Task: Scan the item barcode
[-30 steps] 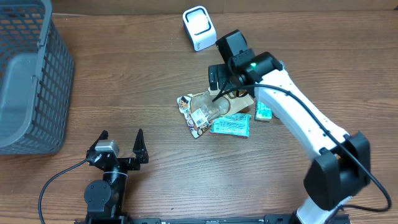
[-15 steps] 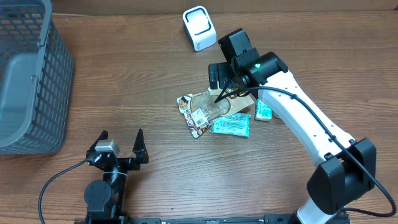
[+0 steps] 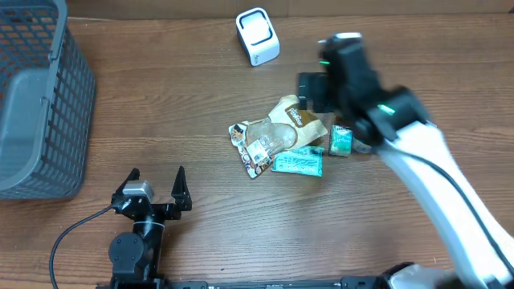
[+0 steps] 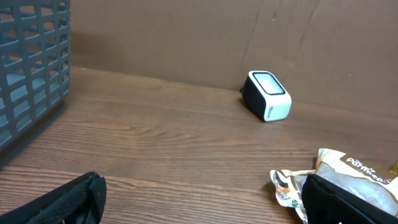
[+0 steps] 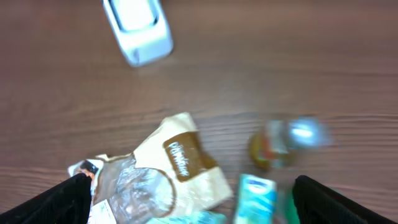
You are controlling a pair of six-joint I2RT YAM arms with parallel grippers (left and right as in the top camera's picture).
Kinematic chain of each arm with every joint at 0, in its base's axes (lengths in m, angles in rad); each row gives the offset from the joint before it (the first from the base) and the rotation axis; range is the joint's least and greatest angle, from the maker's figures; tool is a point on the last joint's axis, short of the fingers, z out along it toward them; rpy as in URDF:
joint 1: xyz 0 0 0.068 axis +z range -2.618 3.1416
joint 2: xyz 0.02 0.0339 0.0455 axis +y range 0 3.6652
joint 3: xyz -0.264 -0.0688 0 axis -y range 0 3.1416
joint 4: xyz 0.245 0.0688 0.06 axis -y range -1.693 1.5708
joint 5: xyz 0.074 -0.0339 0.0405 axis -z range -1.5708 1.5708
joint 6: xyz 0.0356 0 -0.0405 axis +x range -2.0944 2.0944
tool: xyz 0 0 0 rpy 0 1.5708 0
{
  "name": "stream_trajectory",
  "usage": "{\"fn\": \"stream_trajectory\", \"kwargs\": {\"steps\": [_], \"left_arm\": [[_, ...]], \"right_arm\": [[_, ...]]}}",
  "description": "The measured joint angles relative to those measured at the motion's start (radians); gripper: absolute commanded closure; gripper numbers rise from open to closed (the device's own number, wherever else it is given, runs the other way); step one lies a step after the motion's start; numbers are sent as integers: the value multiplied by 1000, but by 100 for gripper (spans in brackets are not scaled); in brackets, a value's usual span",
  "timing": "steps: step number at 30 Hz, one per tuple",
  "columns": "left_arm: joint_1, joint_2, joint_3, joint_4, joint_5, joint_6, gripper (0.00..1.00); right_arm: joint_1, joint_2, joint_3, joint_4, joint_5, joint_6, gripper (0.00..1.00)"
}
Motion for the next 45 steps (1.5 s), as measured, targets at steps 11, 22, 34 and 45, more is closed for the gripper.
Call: {"fn": "stream_trajectory", "kwargs": {"steps": [11,22,34,45], "left_arm": [[0,0,0,0,0,0,0],[0,0,0,0,0,0,0],[0,0,0,0,0,0,0],[0,0,0,0,0,0,0]], "right_arm": [[-145,-402,-81,-66,20,-5,0],[-174,-747,-235,-86,17,-5,0],[-243,-1133,-575,-88,-1,-5,0],[-283,-1394,-755,-25,-21,-5,0]]}}
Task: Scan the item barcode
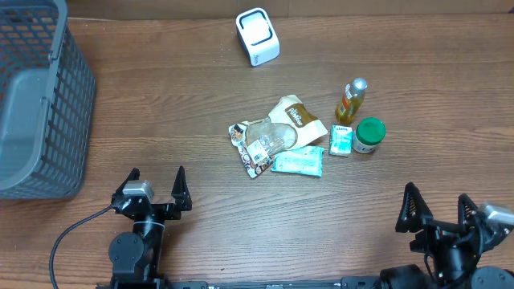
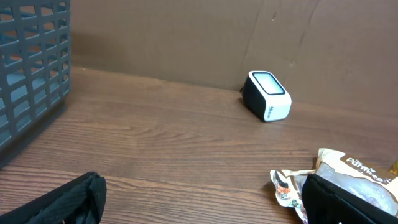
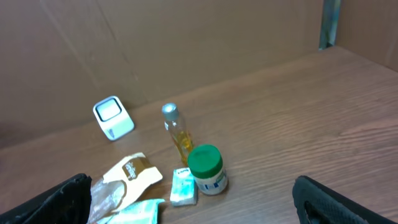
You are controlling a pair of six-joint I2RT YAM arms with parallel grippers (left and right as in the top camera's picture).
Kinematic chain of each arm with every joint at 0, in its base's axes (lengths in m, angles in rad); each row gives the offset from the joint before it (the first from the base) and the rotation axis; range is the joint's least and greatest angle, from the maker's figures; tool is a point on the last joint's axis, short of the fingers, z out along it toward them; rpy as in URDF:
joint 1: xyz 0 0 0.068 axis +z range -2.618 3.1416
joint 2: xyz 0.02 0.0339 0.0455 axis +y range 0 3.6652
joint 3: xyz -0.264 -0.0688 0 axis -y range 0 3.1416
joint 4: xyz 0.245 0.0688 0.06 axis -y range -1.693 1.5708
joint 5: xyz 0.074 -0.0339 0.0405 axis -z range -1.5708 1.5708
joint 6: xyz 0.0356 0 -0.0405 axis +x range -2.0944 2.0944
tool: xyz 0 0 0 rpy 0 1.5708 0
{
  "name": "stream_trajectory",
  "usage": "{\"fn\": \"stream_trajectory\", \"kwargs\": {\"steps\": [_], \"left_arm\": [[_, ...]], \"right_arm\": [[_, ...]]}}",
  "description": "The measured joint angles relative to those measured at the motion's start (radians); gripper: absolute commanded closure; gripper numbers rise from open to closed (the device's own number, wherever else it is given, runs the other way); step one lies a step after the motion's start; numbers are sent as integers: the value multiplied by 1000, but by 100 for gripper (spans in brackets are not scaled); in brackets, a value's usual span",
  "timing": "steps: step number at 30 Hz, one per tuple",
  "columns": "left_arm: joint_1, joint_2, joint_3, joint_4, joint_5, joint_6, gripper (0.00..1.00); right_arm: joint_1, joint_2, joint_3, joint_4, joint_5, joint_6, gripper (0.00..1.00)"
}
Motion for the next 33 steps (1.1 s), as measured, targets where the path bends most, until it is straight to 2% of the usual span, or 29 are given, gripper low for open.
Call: {"fn": "stream_trajectory", "kwargs": {"steps": [4,8,13,19,21,27,33], "left_arm": [[0,0,0,0,0,0,0],[0,0,0,0,0,0,0],[0,0,0,0,0,0,0],[0,0,0,0,0,0,0],[0,-1,0,0,0,0,1],[0,-1,0,0,0,0,0],[0,-1,0,0,0,0,0]], "right_arm": [[-21,-85,-69,32,-22,0,0],[-27,-97,-113,83,-34,0,0],[-27,-97,-171,240,-60,0,0],[-39,-99,-278,606,-142,-21,0],[-56,-99,-336,818,-190,-61,0],[-113,-100,-473,1252,-337,-167,0],[-168,-100,-639,1456,-404,-203,0]]}}
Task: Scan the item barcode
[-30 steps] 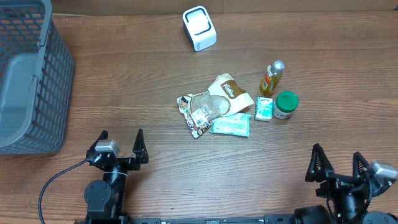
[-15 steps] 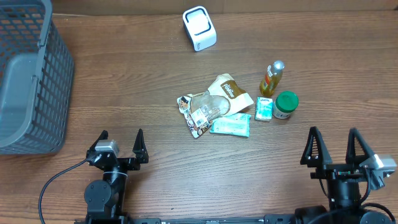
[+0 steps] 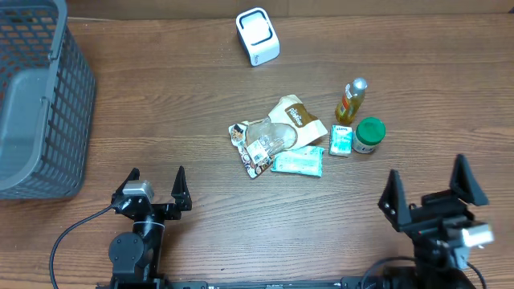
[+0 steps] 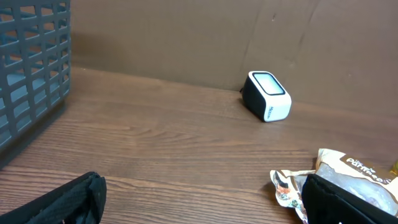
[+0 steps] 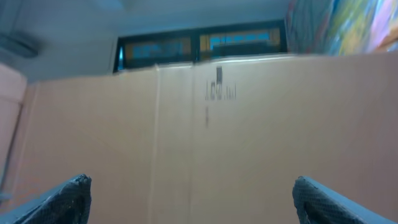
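The white barcode scanner point(image 3: 258, 35) stands at the back of the table, also showing in the left wrist view point(image 4: 267, 104). Mid-table lies a pile of snack bags point(image 3: 277, 132) with a teal pack point(image 3: 298, 163), a small teal box point(image 3: 341, 140), a green-lidded jar point(image 3: 369, 135) and an amber bottle point(image 3: 352, 99). My left gripper point(image 3: 157, 191) rests open at the front left, nothing between its fingers point(image 4: 81, 196). My right gripper point(image 3: 426, 183) stands open and empty at the front right; its wrist view shows only a cardboard wall and the fingertips point(image 5: 74, 190).
A grey mesh basket point(image 3: 32, 96) fills the left end of the table, its wall showing in the left wrist view point(image 4: 31, 62). A brown cardboard wall backs the table behind the scanner.
My right gripper sits a little further from the front edge, and its camera now faces up at the wall instead of the items on the table. The left arm and all items have not moved.
At first my right arm reached out over the item pile, gripper open above the bottle and bags. Then it was back at the front right edge, empty, looking at the items. Now it is tilted up toward the wall. Nothing was picked up.
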You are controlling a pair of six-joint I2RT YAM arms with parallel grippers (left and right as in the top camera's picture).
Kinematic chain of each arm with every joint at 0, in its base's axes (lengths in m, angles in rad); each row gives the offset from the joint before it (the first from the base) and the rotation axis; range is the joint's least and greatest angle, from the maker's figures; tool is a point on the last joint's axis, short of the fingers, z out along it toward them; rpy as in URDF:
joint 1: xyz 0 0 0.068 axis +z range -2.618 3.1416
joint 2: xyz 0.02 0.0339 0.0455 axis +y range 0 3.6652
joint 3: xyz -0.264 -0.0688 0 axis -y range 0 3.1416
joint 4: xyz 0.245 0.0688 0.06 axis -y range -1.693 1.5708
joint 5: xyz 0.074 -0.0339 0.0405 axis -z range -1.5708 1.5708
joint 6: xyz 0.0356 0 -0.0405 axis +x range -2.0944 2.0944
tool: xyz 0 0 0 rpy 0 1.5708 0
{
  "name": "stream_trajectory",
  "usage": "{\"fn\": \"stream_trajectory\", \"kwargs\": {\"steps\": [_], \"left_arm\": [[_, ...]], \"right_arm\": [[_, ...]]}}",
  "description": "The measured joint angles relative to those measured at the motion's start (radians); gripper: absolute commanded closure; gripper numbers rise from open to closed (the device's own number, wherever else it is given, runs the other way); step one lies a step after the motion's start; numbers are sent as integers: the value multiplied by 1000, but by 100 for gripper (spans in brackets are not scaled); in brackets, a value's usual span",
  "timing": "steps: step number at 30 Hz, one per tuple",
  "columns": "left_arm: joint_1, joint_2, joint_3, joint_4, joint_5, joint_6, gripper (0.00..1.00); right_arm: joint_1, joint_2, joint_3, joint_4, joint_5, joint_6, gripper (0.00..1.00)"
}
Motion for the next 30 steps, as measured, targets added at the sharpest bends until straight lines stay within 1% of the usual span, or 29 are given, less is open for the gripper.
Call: {"fn": "stream_trajectory", "kwargs": {"steps": [5,10,18,20,30], "left_arm": [[0,0,0,0,0,0,0],[0,0,0,0,0,0,1],[0,0,0,0,0,0,0],[0,0,0,0,0,0,0],[0,0,0,0,0,0,0]], "right_arm": [[-11,0,-111,-2,-14,-8,0],[-11,1,-119,-153,-21,-10,0],[-11,0,-119,-503,-21,-35,0],[-11,0,-119,-560,-21,-49,0],[-11,0,-119,-570,-19,-108,0]]}}
